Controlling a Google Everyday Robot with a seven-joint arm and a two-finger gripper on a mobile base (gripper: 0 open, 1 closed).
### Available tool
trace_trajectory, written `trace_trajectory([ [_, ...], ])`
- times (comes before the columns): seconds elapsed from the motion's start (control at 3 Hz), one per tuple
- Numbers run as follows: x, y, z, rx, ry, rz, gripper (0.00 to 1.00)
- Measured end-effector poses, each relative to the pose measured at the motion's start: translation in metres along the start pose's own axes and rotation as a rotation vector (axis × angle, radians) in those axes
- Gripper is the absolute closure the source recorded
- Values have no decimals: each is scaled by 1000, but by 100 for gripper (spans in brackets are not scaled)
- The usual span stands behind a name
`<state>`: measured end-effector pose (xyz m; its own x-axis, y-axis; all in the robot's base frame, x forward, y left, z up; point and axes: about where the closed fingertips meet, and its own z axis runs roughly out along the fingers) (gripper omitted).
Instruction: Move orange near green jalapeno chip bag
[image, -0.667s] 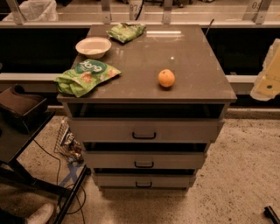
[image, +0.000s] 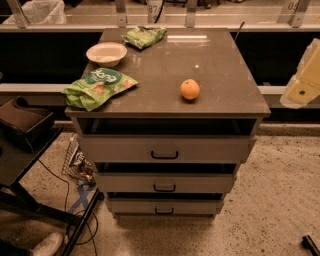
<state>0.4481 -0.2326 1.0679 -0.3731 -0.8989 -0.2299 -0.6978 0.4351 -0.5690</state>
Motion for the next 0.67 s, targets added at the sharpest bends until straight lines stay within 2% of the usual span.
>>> trace_trajectory([
  [0.33, -2, -14, 42, -46, -139, 127, 0],
  [0.67, -34, -26, 97, -103, -340, 241, 0],
])
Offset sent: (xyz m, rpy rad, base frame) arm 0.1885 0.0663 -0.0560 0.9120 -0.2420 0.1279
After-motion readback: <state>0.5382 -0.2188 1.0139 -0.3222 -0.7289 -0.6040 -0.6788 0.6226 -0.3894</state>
